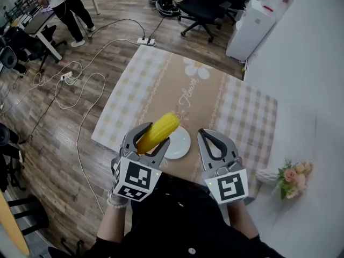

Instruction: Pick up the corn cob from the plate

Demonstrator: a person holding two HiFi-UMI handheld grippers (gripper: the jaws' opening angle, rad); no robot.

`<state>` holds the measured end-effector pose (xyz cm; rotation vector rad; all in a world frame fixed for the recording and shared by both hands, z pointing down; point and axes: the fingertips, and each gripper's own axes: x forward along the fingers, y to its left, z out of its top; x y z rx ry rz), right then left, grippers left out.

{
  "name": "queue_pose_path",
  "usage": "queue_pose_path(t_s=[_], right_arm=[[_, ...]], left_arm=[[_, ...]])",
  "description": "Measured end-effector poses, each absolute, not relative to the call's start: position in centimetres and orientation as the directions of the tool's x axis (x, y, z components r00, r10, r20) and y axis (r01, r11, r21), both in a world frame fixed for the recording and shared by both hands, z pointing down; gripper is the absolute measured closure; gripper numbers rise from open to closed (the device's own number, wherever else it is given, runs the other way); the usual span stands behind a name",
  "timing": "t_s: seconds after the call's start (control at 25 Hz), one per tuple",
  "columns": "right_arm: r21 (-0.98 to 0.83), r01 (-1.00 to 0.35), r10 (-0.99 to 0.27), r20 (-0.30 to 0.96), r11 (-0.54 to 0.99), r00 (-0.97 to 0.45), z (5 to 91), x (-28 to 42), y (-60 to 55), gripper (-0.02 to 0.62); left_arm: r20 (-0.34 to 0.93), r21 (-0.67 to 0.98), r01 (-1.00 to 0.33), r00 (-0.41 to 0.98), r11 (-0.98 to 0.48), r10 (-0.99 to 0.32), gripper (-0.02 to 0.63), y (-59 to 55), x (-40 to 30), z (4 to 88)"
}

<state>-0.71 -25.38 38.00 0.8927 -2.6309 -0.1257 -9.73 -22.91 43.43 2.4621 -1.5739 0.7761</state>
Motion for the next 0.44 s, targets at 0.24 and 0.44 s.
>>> queue_pose_path(t_s=[0.24,0.44], right_arm=[[0.209,-0.570,-0.607,0.290,0.794,-0.740,37.6,-1.1,-25.4,0.554],[0.213,-0.567,-0.606,0.275,0.796,-0.747,38.0,-1.2,-25.7,0.554]], left_arm=[[0.462,-0.187,-0.869,0.333,-0.458,-0.822,0.353,-23.2,-10.0,42.5],[0.465,-0.204,-0.863,0.331,-0.463,-0.821,0.353,-23.8,-10.0,42.7]])
